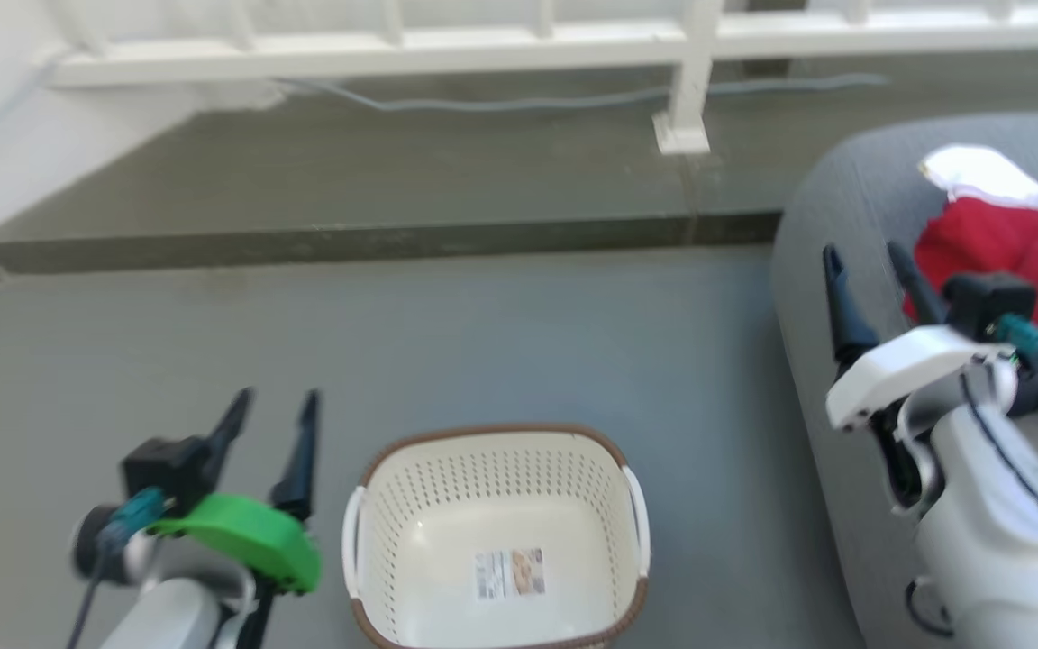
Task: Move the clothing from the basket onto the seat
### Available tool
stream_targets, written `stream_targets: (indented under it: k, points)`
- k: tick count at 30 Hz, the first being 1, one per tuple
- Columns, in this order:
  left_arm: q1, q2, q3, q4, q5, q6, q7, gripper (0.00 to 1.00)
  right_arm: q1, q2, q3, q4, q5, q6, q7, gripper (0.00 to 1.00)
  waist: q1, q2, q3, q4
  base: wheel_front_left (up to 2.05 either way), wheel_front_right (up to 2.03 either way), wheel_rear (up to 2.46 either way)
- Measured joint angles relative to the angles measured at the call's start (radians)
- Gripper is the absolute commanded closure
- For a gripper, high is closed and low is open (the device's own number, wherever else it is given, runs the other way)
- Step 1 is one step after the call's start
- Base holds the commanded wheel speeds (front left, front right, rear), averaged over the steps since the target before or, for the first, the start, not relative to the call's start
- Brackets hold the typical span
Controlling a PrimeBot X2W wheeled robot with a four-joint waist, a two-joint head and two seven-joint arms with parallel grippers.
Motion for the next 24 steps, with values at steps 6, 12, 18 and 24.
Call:
stream_targets:
  k: [6, 12, 18, 24]
  points:
    - [0.074, 0.024, 0.082, -0.011, 0.0, 0.009, 0.0, 0.0, 0.082, 0.036, 0.015, -0.065, -0.001, -0.025, 0.0, 0.0, 0.0, 0.0, -0.063, 0.038, 0.0, 0.0, 0.0]
    - [0.13, 0.028, 0.153, -0.065, 0.012, 0.013, -0.001, 0.0, 0.168, 0.051, 0.024, -0.146, -0.005, -0.044, -0.001, 0.0, 0.0, 0.0, -0.098, 0.055, 0.0, 0.0, 0.0]
    - [0.189, 0.025, 0.216, -0.097, 0.032, 0.013, -0.001, 0.0, 0.241, 0.058, 0.028, -0.207, -0.01, -0.061, -0.001, 0.0, 0.0, 0.0, -0.104, 0.054, 0.0, 0.0, 0.0]
    - [0.246, 0.021, 0.281, -0.121, 0.047, 0.013, -0.001, 0.0, 0.306, 0.066, 0.022, -0.258, -0.01, -0.087, -0.001, 0.0, 0.0, 0.0, -0.103, 0.049, 0.0, 0.0, 0.0]
